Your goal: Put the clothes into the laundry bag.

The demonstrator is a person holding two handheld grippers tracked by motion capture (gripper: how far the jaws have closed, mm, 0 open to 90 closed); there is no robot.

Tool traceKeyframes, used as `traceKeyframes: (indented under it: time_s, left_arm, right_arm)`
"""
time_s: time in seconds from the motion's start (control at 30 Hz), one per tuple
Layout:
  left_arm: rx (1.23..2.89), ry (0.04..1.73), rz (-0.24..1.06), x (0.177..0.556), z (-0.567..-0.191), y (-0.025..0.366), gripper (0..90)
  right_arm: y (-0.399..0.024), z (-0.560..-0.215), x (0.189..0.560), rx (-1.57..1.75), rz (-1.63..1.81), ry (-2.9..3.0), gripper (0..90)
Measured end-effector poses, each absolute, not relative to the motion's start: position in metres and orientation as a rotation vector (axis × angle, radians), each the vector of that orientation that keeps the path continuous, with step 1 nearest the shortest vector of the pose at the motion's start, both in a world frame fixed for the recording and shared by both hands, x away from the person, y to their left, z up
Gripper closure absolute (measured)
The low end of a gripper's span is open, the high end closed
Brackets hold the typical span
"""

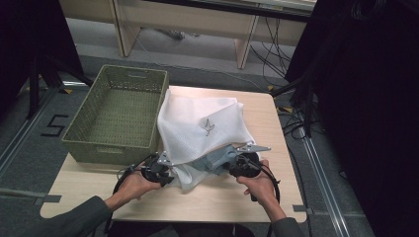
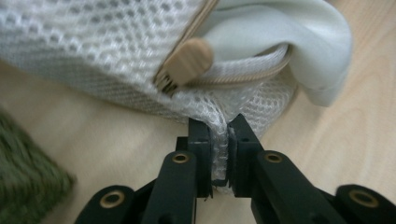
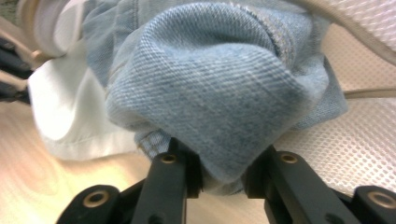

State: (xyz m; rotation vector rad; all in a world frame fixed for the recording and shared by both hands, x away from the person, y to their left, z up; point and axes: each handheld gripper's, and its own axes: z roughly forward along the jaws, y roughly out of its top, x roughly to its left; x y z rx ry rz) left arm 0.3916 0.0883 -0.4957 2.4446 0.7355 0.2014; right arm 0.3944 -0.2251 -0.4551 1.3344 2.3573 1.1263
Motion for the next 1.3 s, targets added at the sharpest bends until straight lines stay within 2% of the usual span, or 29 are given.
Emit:
traceKeyframes:
  time_s: [0.03, 0.17, 0.23, 0.27, 0.3, 0.37, 0.43, 0.47, 0.5, 0.6, 0.67, 0.73, 0.8, 0.87, 1.13, 1.23, 1.3]
  left_arm:
    - [2.409, 0.749, 0.24, 0.391, -0.497, 0.082, 82.4]
    - [2.397, 0.729, 0.239, 0.393, -0.497, 0.075, 82.8]
    - [2.405, 0.697, 0.243, 0.393, -0.495, 0.073, 83.2]
    - [2.405, 0.697, 0.243, 0.393, -0.495, 0.073, 83.3]
    - [2.414, 0.678, 0.239, 0.391, -0.495, 0.075, 83.3]
    - [2.426, 0.673, 0.236, 0.391, -0.494, 0.077, 83.4]
    - [2.439, 0.659, 0.235, 0.388, -0.492, 0.08, 83.7]
    - [2.464, 0.636, 0.238, 0.387, -0.491, 0.082, 83.7]
    - [2.46, 0.638, 0.234, 0.385, -0.491, 0.084, 83.8]
    - [2.47, 0.641, 0.206, 0.382, -0.491, 0.089, 84.0]
    - [2.466, 0.63, 0.216, 0.382, -0.491, 0.09, 83.9]
    - [2.464, 0.633, 0.214, 0.383, -0.49, 0.09, 83.7]
    - [2.456, 0.65, 0.208, 0.383, -0.49, 0.09, 83.4]
    - [2.434, 0.66, 0.21, 0.383, -0.49, 0.089, 83.0]
    - [2.434, 0.639, 0.213, 0.385, -0.485, 0.09, 82.6]
    - [2.423, 0.651, 0.2, 0.386, -0.484, 0.09, 82.5]
    - [2.428, 0.633, 0.206, 0.386, -0.483, 0.09, 82.5]
  right_arm:
    - [-0.225, -0.456, 0.394, 1.329, 1.142, 2.364, 75.8]
    - [-0.219, -0.457, 0.389, 1.315, 1.197, 2.378, 73.4]
    - [-0.209, -0.461, 0.387, 1.383, 1.186, 2.387, 60.4]
    - [-0.209, -0.461, 0.387, 1.383, 1.186, 2.387, 60.4]
    - [-0.201, -0.467, 0.391, 1.397, 1.165, 2.366, 54.4]
    - [-0.197, -0.471, 0.395, 1.427, 1.133, 2.362, 53.6]
    - [-0.19, -0.478, 0.41, 1.349, 1.062, 2.33, 63.8]
    - [-0.19, -0.478, 0.41, 1.349, 1.062, 2.33, 63.8]
    - [-0.192, -0.473, 0.421, 1.402, 1.053, 2.298, 71.9]
    - [-0.199, -0.474, 0.436, 1.403, 1.101, 2.209, 74.9]
    - [-0.207, -0.474, 0.447, 1.466, 1.113, 2.166, 74.2]
    - [-0.215, -0.478, 0.452, 1.541, 1.082, 2.191, 63.8]
    - [-0.22, -0.477, 0.448, 1.574, 1.054, 2.18, 52.7]
    - [-0.226, -0.467, 0.437, 1.538, 0.986, 2.246, 49.0]
    - [-0.234, -0.423, 0.387, 1.431, 1.044, 2.274, 46.1]
    - [-0.227, -0.418, 0.379, 1.313, 1.261, 2.279, 46.4]
    - [-0.222, -0.42, 0.379, 1.283, 1.282, 2.294, 46.1]
